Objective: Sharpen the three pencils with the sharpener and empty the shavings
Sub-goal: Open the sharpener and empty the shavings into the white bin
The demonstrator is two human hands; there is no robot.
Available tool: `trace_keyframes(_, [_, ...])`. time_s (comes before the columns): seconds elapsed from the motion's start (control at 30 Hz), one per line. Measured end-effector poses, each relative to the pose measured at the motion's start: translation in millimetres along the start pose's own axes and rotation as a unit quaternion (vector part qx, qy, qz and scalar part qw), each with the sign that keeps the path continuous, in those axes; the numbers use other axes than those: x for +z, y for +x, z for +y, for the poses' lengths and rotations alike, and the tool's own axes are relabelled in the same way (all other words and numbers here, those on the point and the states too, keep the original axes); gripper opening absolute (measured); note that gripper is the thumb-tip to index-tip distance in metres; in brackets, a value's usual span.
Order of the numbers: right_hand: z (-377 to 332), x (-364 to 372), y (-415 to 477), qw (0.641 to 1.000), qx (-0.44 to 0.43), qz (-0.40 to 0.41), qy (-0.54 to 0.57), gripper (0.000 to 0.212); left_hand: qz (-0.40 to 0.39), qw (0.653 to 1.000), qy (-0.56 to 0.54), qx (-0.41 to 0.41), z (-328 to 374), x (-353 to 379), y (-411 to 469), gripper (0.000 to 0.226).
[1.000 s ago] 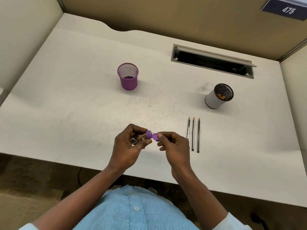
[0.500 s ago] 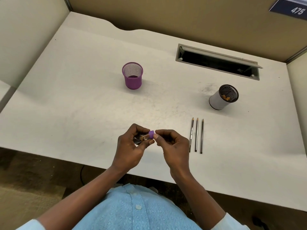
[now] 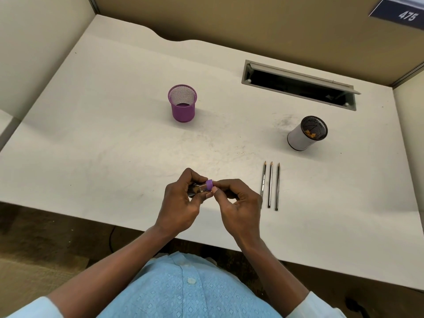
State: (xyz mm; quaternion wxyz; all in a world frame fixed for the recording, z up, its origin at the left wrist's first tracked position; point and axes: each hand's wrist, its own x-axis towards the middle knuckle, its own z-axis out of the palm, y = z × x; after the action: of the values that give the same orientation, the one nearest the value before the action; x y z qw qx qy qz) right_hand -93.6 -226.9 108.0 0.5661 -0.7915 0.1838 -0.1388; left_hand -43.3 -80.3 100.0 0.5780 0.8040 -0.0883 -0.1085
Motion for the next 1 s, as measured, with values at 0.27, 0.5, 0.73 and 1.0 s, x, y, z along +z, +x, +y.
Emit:
trace_keyframes(0.27, [-7.5, 0.0, 3.5, 0.998, -0.045, -0.030, -0.020, 0.024, 0.013, 0.998, -0.041, -0.053, 1.8, 0.1, 3.4, 0.022])
trace_keyframes(0.5, [-6.9, 8.1, -3.5, 0.996, 0.067, 0.026, 0.052, 0.035, 0.035, 0.968, -0.212, -0.130, 16.5, 10.5, 7.9, 0.013])
trace_keyframes(0.73, [-1.8, 11.9, -11.4, 0.987, 0.122, -0.025, 0.100, 0.044, 0.024, 0.906, -0.358, -0.224, 31.2, 19.6, 8.1, 0.019])
trace_keyframes(1.0, [5.1, 17.8, -8.7, 0.985, 0.124, -0.004, 0.116, 0.033, 0.026, 0.896, -0.375, -0.236, 44.4, 26.1, 3.3, 0.019])
